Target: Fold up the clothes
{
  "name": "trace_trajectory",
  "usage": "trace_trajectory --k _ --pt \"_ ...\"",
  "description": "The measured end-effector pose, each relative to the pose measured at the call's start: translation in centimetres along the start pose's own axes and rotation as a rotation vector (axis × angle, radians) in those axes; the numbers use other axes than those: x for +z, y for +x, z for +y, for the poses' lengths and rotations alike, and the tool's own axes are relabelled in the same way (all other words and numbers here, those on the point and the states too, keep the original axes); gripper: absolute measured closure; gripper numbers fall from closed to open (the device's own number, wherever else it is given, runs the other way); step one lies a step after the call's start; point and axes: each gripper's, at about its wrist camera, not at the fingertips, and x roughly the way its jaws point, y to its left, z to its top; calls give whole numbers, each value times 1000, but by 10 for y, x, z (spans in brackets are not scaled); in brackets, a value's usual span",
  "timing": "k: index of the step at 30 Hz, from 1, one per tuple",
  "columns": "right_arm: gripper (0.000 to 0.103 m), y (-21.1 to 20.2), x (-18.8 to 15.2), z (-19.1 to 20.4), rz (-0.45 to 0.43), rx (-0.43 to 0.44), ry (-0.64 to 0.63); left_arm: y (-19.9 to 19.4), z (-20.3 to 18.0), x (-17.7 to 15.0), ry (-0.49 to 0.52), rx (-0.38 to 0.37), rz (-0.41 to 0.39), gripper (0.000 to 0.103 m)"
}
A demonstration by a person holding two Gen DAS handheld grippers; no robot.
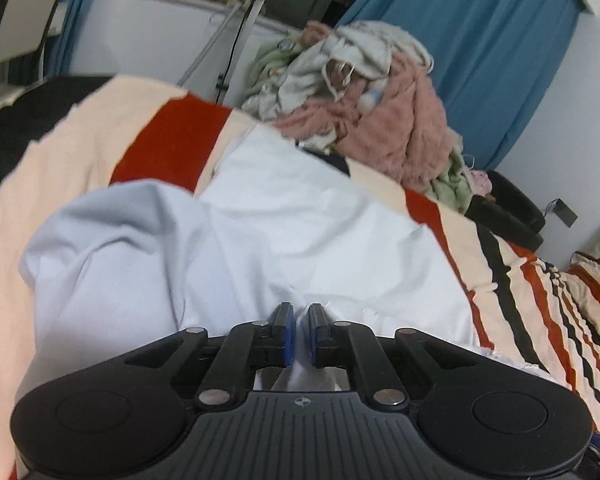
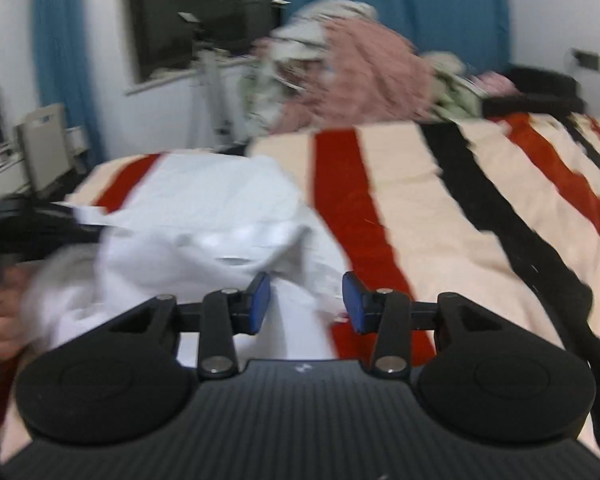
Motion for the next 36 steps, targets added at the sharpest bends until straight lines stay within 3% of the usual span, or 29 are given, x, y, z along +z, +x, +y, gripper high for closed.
trace_trajectory --k 2,3,7,11,15,17,23,26,31,36 --pt "60 -24 -2 20 -33 60 -89 -2 6 1 -18 -9 15 91" --pt "60 -34 -3 30 -43 92 -136 -5 7 2 -28 -21 19 85" --pt "62 -40 -21 66 24 201 -308 -24 4 5 -16 -32 8 64" --pt "62 -25 -42 93 106 187 -451 -46 -1 5 3 -42 -6 63" --pt "68 -7 -55 98 164 92 -581 -66 -10 1 25 -68 -2 62" --pt "89 -8 -49 92 166 101 -532 -72 -15 -2 44 -87 4 62" --pt "91 -36 -14 65 6 69 -358 -74 -40 -19 152 -110 2 63" --pt "91 -46 4 32 -58 46 -173 -67 -51 -30 213 -99 0 63" --pt "91 -35 12 -26 -43 25 172 -50 -69 -51 340 -68 -12 62" --pt "91 -14 1 -44 39 14 298 -32 -84 -69 463 3 -42 62"
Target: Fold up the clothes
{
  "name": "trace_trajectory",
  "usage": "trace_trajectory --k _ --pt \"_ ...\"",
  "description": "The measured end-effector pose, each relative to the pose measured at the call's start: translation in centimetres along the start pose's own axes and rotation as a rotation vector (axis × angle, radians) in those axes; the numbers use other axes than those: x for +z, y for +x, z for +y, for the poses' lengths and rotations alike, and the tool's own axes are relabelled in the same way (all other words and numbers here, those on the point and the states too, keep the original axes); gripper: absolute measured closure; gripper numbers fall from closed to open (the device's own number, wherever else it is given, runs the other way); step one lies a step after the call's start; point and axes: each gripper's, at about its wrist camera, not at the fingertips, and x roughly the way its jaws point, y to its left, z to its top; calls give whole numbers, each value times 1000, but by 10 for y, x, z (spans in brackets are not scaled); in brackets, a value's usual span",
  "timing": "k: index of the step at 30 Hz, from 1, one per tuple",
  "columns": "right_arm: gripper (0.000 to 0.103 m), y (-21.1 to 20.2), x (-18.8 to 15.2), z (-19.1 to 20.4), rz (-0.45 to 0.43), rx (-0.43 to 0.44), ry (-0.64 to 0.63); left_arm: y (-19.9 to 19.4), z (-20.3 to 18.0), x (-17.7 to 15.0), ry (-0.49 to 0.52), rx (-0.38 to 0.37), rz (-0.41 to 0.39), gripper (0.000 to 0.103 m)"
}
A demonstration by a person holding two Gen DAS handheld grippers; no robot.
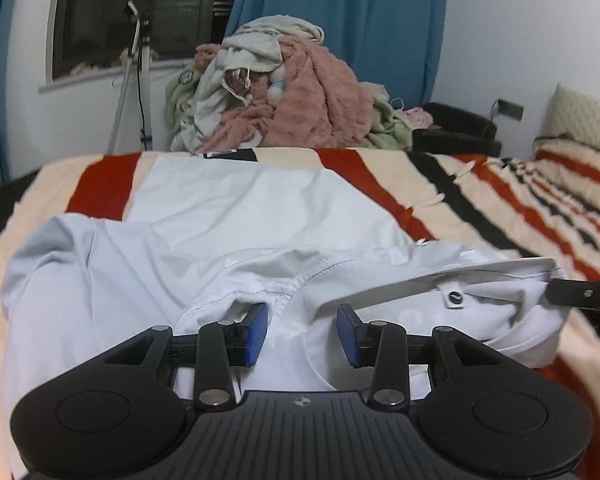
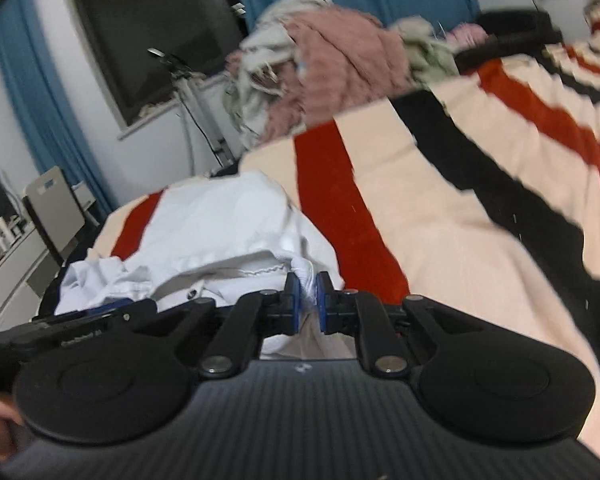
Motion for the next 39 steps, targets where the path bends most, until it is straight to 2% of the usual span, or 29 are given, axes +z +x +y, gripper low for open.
trace_trajectory --k 2,3,6,7,11,16,18,20,22,26,30,34,39 --pt "91 1 -3 1 5 -5 0 6 -4 -4 32 11 7 62" --pt "91 0 -4 3 3 -4 -5 10 -6 -6 45 18 11 67" --pt "91 -8 -4 10 -15 11 -32 21 -4 -10 53 31 32 98" --pt "91 -11 -4 12 -24 10 -52 23 -2 -11 41 29 33 101" --pt "90 -16 -6 21 -38 -21 -141 7 6 -3 -19 22 -18 102" --pt "87 -19 -5 17 -42 -43 -133 -55 16 15 -169 -90 -135 102" --pt "79 -22 -5 17 -39 -34 -127 -84 14 18 -188 -132 -184 102" --pt "50 -28 -6 19 -52 -22 -129 -103 10 19 -188 -155 -210 102" --pt "34 -35 -8 24 -74 -3 -143 -116 5 18 -198 -178 -223 102" --pt "37 -35 -14 42 -68 17 -236 -132 -4 7 -189 -193 -223 102" --pt "37 -16 -23 54 -31 -85 -352 -136 -8 -1 -174 -185 -207 102" --pt "37 -1 -23 43 23 -77 -276 -135 -10 -3 -166 -169 -202 102" --pt "36 -18 -17 19 -64 -222 -84 -126 -9 -6 -156 -157 -165 102"
